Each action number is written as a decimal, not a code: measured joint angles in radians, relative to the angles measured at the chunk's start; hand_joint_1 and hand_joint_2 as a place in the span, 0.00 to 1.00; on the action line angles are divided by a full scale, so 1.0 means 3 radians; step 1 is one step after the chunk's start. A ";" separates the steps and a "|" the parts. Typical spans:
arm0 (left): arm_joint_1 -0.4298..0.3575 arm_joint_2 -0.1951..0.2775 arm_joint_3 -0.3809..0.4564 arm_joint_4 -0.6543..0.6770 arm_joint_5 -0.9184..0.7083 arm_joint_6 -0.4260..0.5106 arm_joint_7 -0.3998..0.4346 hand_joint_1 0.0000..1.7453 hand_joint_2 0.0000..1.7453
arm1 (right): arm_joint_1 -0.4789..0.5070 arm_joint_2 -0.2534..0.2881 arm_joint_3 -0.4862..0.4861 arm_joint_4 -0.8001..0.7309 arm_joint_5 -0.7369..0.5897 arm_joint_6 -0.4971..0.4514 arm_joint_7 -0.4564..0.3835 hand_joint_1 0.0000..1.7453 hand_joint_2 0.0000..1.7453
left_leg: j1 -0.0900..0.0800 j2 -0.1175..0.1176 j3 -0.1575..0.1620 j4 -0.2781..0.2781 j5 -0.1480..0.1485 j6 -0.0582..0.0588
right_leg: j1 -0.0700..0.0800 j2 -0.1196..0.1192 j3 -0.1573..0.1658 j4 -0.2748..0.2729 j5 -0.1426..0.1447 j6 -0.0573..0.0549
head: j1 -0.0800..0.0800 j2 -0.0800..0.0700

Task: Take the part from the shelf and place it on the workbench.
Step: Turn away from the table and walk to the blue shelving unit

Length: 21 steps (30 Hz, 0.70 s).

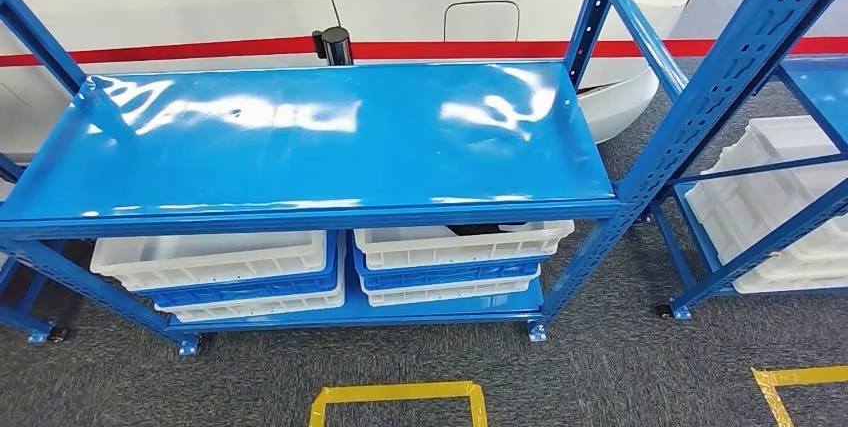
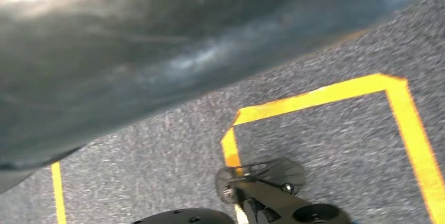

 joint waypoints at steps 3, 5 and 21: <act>0.0001 0.0007 0.0006 0.0003 0.0000 -0.0001 0.0000 0.00 0.00 | 0.0001 0.0008 -0.0001 0.0001 -0.0001 0.0000 -0.0001 0.00 0.00 | 0.0009 0.0003 0.0190 -0.0565 0.0331 0.0012 | 0.0017 0.0014 0.0079 0.0004 -0.0099 0.0053 | -0.0007 0.0000; -0.0005 0.0007 0.0010 0.0005 0.0000 -0.0002 -0.0001 0.00 0.00 | -0.0008 0.0009 -0.0001 0.0001 -0.0001 0.0000 -0.0002 0.00 0.00 | -0.0006 -0.0004 0.0232 -0.0642 0.0308 0.0050 | 0.0032 0.0019 0.0093 -0.0014 -0.0131 0.0092 | -0.0010 0.0000; -0.0009 -0.0005 0.0018 0.0003 -0.0010 0.0015 0.0002 0.00 0.00 | -0.0004 0.0007 -0.0006 0.0002 -0.0001 0.0000 -0.0003 0.00 0.00 | -0.0019 -0.0041 0.0537 -0.0730 0.0033 0.0068 | 0.0026 -0.0014 -0.0301 0.0076 0.0156 0.0123 | 0.0025 0.0000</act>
